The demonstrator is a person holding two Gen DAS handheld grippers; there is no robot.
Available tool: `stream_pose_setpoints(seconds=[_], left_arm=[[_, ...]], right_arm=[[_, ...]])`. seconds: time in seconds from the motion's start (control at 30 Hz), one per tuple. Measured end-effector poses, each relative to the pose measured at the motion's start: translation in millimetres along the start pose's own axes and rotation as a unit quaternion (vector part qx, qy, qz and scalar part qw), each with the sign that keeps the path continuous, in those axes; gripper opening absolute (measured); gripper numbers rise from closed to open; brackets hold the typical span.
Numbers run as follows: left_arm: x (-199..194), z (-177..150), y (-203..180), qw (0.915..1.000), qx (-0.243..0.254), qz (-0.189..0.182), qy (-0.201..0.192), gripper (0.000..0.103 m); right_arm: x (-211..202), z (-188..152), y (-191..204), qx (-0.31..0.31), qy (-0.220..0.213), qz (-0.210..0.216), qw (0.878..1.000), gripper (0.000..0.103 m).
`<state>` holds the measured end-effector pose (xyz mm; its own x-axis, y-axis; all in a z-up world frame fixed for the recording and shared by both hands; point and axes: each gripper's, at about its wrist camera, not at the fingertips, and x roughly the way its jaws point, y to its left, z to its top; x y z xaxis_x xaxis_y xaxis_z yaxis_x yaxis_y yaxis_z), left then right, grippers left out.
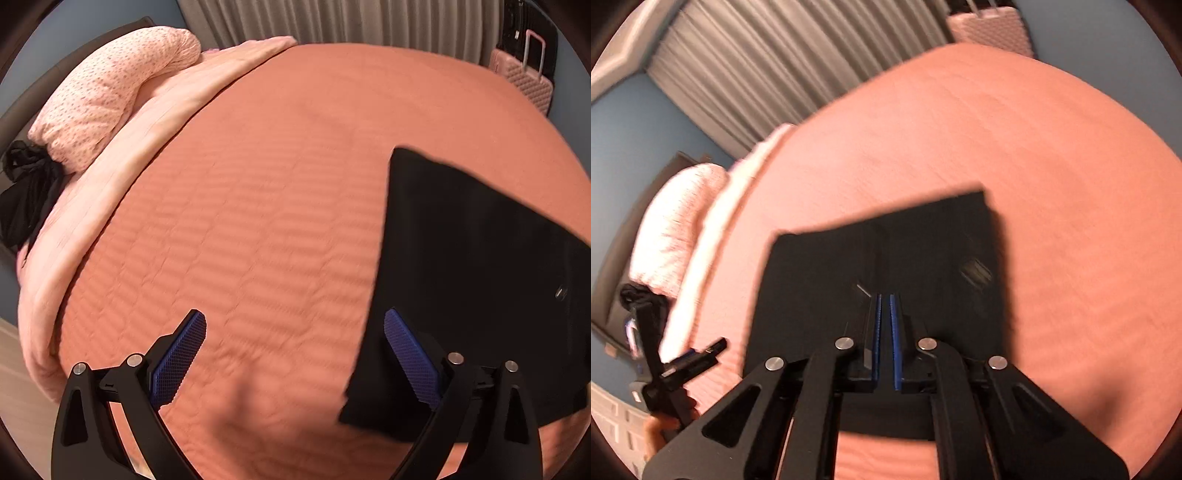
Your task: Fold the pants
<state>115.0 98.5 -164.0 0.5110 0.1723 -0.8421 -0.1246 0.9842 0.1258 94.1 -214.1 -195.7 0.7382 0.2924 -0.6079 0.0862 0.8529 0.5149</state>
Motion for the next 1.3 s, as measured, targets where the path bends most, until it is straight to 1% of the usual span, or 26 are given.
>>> stream_pose_setpoints(seconds=[0.03,0.07,0.13,0.17,0.2,0.23,0.3,0.33,0.37,0.4,0.43,0.47,0.5,0.53,0.6,0.63,0.67,0.77,0.8,0.83,0.87,0.93,1.0,1.07,1.27,1.3], left_arm=[[2.7,7.7,-7.8,1.0,0.005,-0.006,-0.003,0.097],[11.3,13.3,-20.2,0.9998,0.018,0.0,-0.006,0.097],[41.3,8.6,-39.8,0.9976,0.057,0.033,0.02,0.097],[59.4,1.1,-43.7,0.9966,0.066,0.036,0.033,0.098],[62.7,-3.6,-40.0,0.9978,0.057,0.025,0.023,0.098],[60.5,-5.9,-33.8,0.9989,0.043,0.011,0.018,0.098],[51.5,-3.6,-23.5,0.9988,0.041,0.003,0.028,0.097],[43.0,-2.2,-18.1,0.9991,0.036,-0.009,0.019,0.096],[28.4,-2.8,-7.8,0.9983,0.025,-0.053,-0.002,0.097],[22.2,-0.3,-3.5,0.996,0.018,-0.087,-0.007,0.097],[17.9,-0.2,-0.5,0.9917,0.013,-0.128,-0.005,0.097],[18.7,-2.6,2.8,0.9842,0.011,-0.176,0.009,0.097],[24.6,-6.4,4.0,0.9748,0.01,-0.221,0.032,0.097],[30.3,-10.3,4.4,0.9685,0.007,-0.244,0.048,0.097],[48.1,-21.6,7.3,0.9551,-0.016,-0.283,0.087,0.097],[54.1,-27.2,8.8,0.9521,-0.028,-0.289,0.096,0.097],[60.7,-31.0,14.4,0.9497,-0.041,-0.295,0.096,0.097],[62.1,-31.9,20.4,0.945,-0.046,-0.315,0.077,0.097],[63.2,-32.0,20.9,0.9388,-0.046,-0.333,0.077,0.097],[65.1,-31.6,21.0,0.9267,-0.052,-0.363,0.084,0.097],[70.2,-30.7,21.6,0.9071,-0.066,-0.405,0.095,0.097],[77.0,-29.7,19.7,0.9007,-0.078,-0.416,0.098,0.097],[83.5,-27.6,21.1,0.8927,-0.087,-0.432,0.096,0.097],[85.7,-25.0,25.4,0.8813,-0.098,-0.452,0.097,0.097],[101.4,-10.8,33.0,0.8495,-0.123,-0.504,0.095,0.097],[102.9,-11.1,27.7,0.8488,-0.127,-0.504,0.096,0.097]], right_arm=[[8.2,7.7,2.7,-0.007,-0.003,0.006,1.0,0.006],[27.1,13.0,-2.7,-0.017,0.011,-0.007,1.0,0.005],[50.8,8.7,-28.6,-0.023,0.043,-0.085,0.995,0.005],[57.2,3.7,-54.6,-0.005,0.055,-0.081,0.995,0.0],[49.0,2.2,-76.0,0.04,0.044,-0.032,0.998,0.0],[42.0,2.4,-82.0,0.057,0.045,-0.022,0.997,0.0],[12.9,3.9,-84.7,0.054,0.038,-0.057,0.996,0.007],[-4.0,3.0,-84.5,0.04,0.033,-0.062,0.997,0.014],[-13.6,0.8,-85.0,0.03,0.031,-0.049,0.998,0.034],[-23.1,-1.5,-87.6,0.026,0.027,-0.039,0.999,0.076],[-33.0,-4.3,-92.2,0.027,0.02,-0.031,0.999,0.093],[-42.3,-10.1,-101.4,0.029,0.012,-0.008,0.999,0.098],[-43.0,-14.4,-106.1,0.038,0.022,0.023,0.999,0.098],[-34.3,-18.1,-108.7,0.054,0.037,0.043,0.997,0.098],[-21.8,-30.5,-120.9,0.087,0.061,0.072,0.992,0.098],[-14.7,-33.5,-122.3,0.1,0.067,0.082,0.989,0.096],[-8.6,-38.1,-128.9,0.12,0.074,0.1,0.985,0.091],[-4.8,-43.3,-135.2,0.138,0.054,0.137,0.98,0.091],[-5.5,-47.2,-138.7,0.144,0.054,0.161,0.975,0.091],[-2.3,-47.1,-137.6,0.148,0.054,0.182,0.971,0.091],[1.6,-47.4,-135.0,0.148,0.055,0.191,0.969,0.09],[9.5,-48.0,-131.6,0.144,0.061,0.197,0.968,0.088],[9.6,-47.8,-126.1,0.134,0.059,0.22,0.964,0.088],[20.7,-47.2,-127.1,0.156,0.055,0.254,0.953,0.088],[26.8,-45.1,-136.1,0.194,0.038,0.302,0.933,0.085],[26.2,-46.7,-137.4,0.192,0.039,0.304,0.932,0.085]])
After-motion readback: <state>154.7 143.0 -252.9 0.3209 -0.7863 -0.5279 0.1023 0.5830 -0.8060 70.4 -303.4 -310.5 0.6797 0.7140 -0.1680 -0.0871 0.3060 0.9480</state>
